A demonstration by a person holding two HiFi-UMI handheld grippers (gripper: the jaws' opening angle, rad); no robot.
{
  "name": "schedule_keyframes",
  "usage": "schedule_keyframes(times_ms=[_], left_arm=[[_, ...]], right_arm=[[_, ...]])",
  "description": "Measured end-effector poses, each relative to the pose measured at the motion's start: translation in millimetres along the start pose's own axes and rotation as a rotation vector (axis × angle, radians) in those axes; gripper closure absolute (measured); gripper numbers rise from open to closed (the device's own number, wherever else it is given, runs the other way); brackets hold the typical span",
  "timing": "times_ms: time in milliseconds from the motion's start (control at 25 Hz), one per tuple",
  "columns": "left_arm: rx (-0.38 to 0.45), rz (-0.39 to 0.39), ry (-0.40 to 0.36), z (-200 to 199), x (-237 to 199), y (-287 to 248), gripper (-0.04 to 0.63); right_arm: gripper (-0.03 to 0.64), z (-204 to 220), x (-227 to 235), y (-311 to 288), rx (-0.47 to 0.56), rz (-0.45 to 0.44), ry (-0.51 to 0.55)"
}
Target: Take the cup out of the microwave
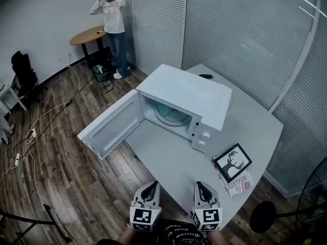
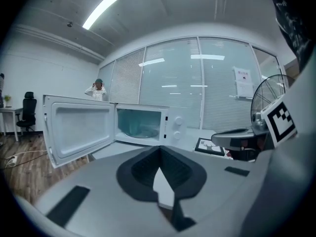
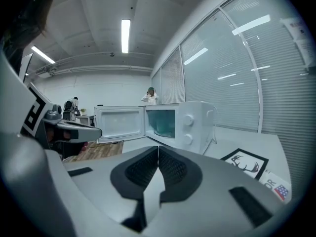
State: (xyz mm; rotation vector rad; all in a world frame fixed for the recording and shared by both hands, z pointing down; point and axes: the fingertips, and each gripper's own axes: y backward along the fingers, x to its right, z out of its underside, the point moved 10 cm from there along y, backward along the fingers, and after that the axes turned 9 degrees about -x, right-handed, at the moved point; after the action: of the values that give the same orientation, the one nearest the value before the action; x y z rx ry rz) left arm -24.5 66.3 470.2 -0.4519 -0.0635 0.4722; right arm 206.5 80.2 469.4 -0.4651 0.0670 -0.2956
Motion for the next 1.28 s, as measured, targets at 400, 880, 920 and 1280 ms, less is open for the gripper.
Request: schedule_keyframes(times_ms=[400,880,920,1280], left_arm=[[0.023,0.069,-0.035,-23,-81,-43,0.592],[0.085,0.127,-0.041,-55,-163,-77,0.591],[0.094,0.127,-0.042,-57,-168,-78,0.591],[0.087,0.132,-0.033,-64,-188,-89,0.592]], right_arm=[[0.612,-29,-28,-56,0.007,0.095,-0.062],[0.611,-75,-47,-116,0.047,0.16,-0.125],[0.611,-79,-49,-121,0.05,0.161,-0.124],[0.465,-111,-56,-170,0.021,0.091,-0.114]])
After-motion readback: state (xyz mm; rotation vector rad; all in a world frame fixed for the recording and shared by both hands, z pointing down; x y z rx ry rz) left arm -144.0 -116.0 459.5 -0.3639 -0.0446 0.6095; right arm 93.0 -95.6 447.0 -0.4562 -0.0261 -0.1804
